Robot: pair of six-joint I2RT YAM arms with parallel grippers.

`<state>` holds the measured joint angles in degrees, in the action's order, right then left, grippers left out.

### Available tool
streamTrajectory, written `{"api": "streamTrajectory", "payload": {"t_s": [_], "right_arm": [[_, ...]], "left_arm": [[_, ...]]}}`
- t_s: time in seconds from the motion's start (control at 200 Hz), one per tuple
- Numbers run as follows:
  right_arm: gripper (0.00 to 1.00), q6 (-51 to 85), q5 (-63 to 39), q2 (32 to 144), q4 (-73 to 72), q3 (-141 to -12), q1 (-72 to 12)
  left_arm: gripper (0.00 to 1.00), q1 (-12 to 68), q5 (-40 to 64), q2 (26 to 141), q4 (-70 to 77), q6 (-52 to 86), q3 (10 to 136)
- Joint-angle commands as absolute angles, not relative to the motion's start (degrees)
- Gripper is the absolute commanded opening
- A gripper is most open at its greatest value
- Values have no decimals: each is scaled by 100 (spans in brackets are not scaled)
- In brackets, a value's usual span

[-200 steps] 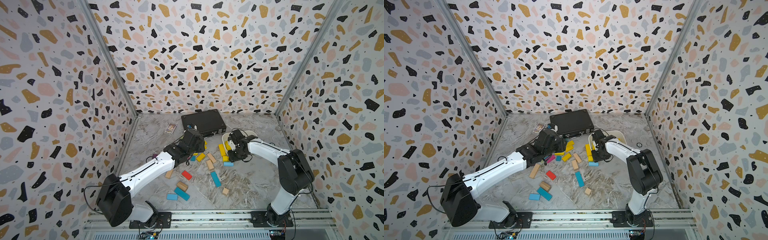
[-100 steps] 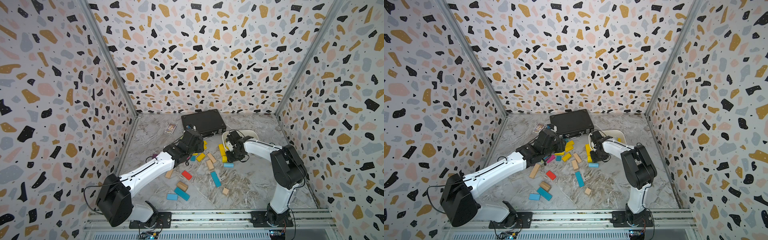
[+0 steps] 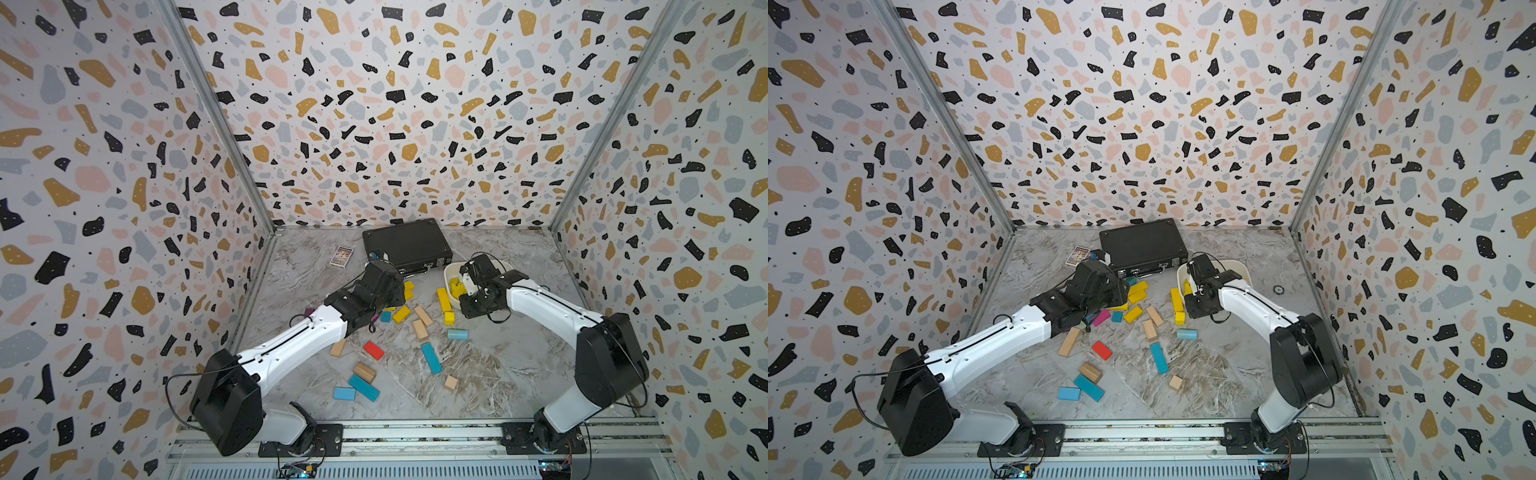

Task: Pick out the yellow building blocks
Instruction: Pick up the building block from the center of the board, then place the building block in the storage box.

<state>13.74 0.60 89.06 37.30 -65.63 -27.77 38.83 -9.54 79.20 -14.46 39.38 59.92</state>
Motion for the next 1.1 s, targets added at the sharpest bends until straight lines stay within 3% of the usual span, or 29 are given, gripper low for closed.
{"api": "streamTrajectory", "payload": {"t_s": [0.0,0.265,0.566,0.666,0.836,1.096], "right_arm": [[24,1546,572,8440,4141,-6507,-2745],[23,1584,624,9227,4175,-7381,-1813],[25,1822,771,10468,3989,-7972,-1590],[30,1776,834,10611,3957,-7990,-1523],[48,1699,776,10508,4019,-7930,-1503],[55,1561,702,9609,4415,-7734,-1608]], "left_arm": [[51,3830,-1030,7794,-1205,4035,5910],[51,3781,-993,7713,-1232,4139,5815],[51,3709,-1099,7368,-1312,4268,5498],[51,3684,-1139,7304,-1324,4280,5442],[51,3639,-1139,7293,-1311,4283,5414],[51,3595,-1024,7433,-1240,4282,5501]]}}
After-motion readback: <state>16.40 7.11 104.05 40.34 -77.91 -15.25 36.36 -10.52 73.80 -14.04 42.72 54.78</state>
